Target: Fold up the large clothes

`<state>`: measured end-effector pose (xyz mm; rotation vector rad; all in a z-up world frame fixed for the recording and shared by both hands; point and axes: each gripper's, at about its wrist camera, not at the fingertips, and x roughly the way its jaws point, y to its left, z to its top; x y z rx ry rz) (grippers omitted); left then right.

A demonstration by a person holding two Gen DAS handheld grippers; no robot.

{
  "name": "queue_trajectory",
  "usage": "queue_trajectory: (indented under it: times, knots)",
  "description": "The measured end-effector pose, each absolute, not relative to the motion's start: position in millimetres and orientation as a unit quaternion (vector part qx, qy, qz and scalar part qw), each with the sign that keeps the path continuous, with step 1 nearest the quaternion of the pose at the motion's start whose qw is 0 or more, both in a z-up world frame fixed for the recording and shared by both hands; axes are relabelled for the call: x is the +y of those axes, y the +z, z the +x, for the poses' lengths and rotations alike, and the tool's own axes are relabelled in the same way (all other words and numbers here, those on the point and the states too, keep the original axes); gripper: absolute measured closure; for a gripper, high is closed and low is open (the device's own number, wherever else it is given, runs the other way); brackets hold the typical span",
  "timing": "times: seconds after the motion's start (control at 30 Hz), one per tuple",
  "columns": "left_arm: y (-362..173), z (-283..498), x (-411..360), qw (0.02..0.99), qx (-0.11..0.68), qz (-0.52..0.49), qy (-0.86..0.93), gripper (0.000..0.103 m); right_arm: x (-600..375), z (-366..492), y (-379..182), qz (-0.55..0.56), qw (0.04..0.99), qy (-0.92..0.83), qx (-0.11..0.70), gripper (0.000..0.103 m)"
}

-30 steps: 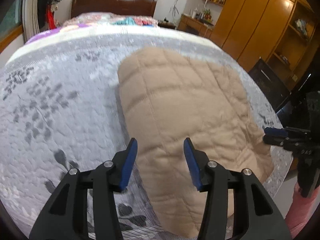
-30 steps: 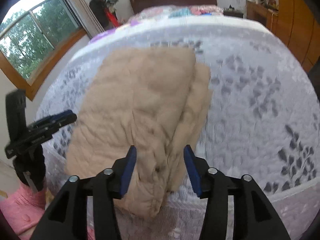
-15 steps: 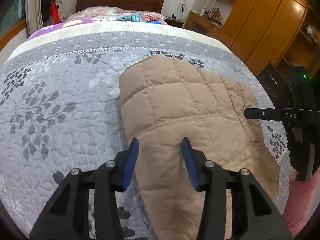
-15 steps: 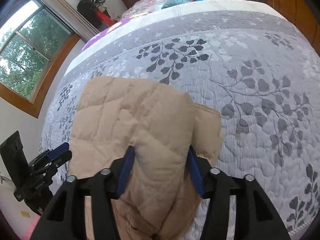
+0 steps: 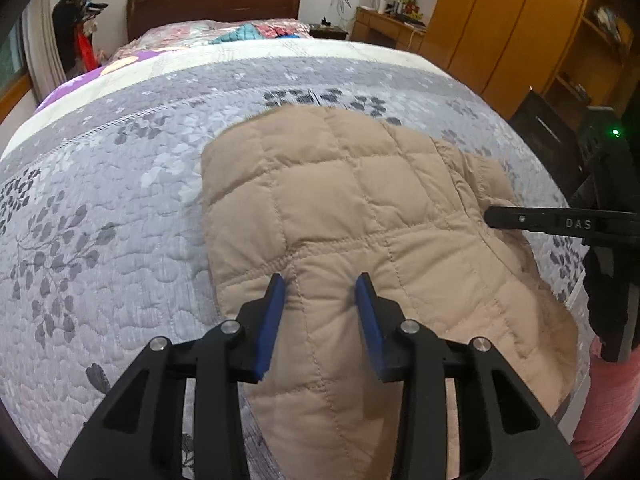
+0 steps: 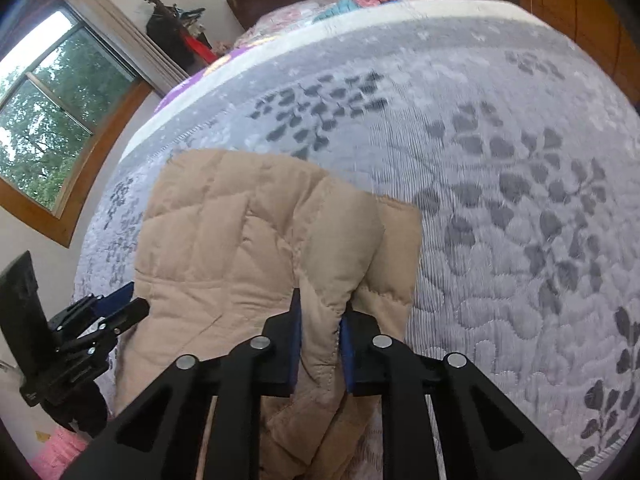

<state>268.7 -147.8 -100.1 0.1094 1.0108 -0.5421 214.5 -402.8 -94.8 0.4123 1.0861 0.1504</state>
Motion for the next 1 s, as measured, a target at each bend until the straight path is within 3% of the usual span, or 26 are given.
queue_trajectory:
  times: [0.2,0.53,0.77,1.0]
  knots:
    - [-112.9,273.6,-150.8,0.832,0.486,0.052,-0.262,0.066,-394.1,216.2,-112.3,0.177,0.838,0.062,0.512,0.084]
    - [-77.8,253.4,-136.8,0.85,0.458,0.047,-0.256,0.066,-389.2,186.3,-63.5,0.139,0.871,0.026,0.471,0.075]
    - [-52.0,219.1,-131.3,0.852,0.439,0.03,-0.283,0.075,-357.6,155.7,-34.9,0.097,0.882,0.051,0.459,0.075]
    - [-77.6,221.0,-130.1,0.843,0.464,0.04,-0.27,0.09,-333.5,140.4,-52.7,0.078,0.868,0.07,0.485,0.076]
